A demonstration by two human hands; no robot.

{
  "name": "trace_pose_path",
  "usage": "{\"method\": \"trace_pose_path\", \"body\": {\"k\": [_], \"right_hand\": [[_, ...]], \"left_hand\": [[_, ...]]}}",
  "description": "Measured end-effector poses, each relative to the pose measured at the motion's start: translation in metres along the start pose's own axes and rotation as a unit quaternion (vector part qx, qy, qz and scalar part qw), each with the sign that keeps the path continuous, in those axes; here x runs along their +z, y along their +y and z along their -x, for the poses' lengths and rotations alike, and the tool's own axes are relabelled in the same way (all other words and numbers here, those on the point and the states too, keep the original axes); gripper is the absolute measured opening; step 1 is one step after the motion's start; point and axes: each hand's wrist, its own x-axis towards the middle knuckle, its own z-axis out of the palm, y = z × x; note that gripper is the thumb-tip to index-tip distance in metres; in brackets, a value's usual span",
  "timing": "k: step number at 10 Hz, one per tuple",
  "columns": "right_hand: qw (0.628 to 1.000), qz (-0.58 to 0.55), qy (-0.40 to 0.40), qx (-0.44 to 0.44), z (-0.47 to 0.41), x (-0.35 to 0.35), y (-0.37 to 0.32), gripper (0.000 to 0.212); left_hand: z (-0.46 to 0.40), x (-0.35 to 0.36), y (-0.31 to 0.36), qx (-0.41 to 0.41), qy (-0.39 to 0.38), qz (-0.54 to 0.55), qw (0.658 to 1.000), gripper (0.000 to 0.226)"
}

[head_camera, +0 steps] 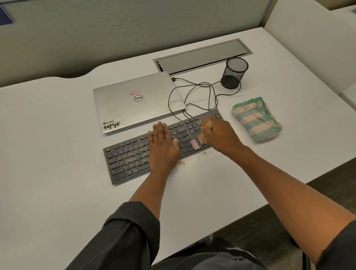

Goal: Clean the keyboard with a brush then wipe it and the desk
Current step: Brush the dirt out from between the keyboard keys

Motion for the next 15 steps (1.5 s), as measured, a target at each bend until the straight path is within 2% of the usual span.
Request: {"method": "trace_pose_path", "body": {"k": [1,2,3,4,5,6,7,9,10,11,12,13,14,15], "right_hand": [[0.999,-0.021,0.033,0.010,-0.007,-0.008,0.005,0.020],[0.999,-0.030,0.004,0.013,-0.005,-0.006,0.006,0.020],[0.998,0.053,-0.018,0.004,0.000,-0.003,0.010,0.024],[0.998,0.054,-0.005,0.007,-0.001,-0.007,0.012,0.025],[0.998,-0.057,0.004,0.008,-0.002,-0.012,0.016,0.019],[0.998,-0.058,-0.006,0.010,0.000,-0.011,0.019,0.016],[0.999,0.009,0.032,0.018,-0.002,-0.012,0.021,0.022],[1.000,-0.022,-0.008,0.019,-0.005,-0.010,0.018,0.020],[0.999,0.040,0.031,0.019,-0.009,-0.015,0.018,0.022],[0.998,-0.010,0.059,0.020,-0.011,-0.020,0.025,0.020],[0.999,-0.023,0.030,0.010,-0.007,-0.017,0.027,0.020],[0.998,0.035,0.051,0.003,-0.004,-0.016,0.026,0.027],[0.997,0.035,0.068,-0.014,-0.007,-0.015,0.024,0.026],[0.999,0.001,0.022,-0.026,-0.005,-0.012,0.024,0.016]], "left_hand": [[0.001,0.000,0.000,0.000,-0.003,-0.002,1.000,0.068],[0.000,-0.001,0.001,0.001,-0.009,-0.005,1.000,0.069],[0.001,-0.001,0.001,0.001,-0.007,-0.002,1.000,0.069],[0.001,-0.001,0.000,0.002,-0.008,-0.002,1.000,0.069],[0.001,0.000,0.000,0.001,-0.009,-0.007,1.000,0.069],[0.001,0.000,0.000,0.001,-0.011,-0.008,1.000,0.069],[0.000,0.000,0.000,0.002,-0.008,-0.009,1.000,0.069],[0.000,0.000,0.000,-0.001,-0.007,-0.011,1.000,0.069],[0.000,-0.001,0.000,-0.001,-0.010,-0.006,1.000,0.069],[0.001,0.000,0.001,-0.001,-0.009,-0.012,1.000,0.068],[0.001,-0.001,0.001,-0.002,-0.009,-0.015,1.000,0.068],[0.000,0.000,0.001,-0.002,-0.009,-0.016,1.000,0.068],[-0.001,0.000,0.000,-0.005,-0.008,-0.014,1.000,0.068],[0.000,0.000,0.001,-0.003,-0.005,-0.013,1.000,0.068]]}}
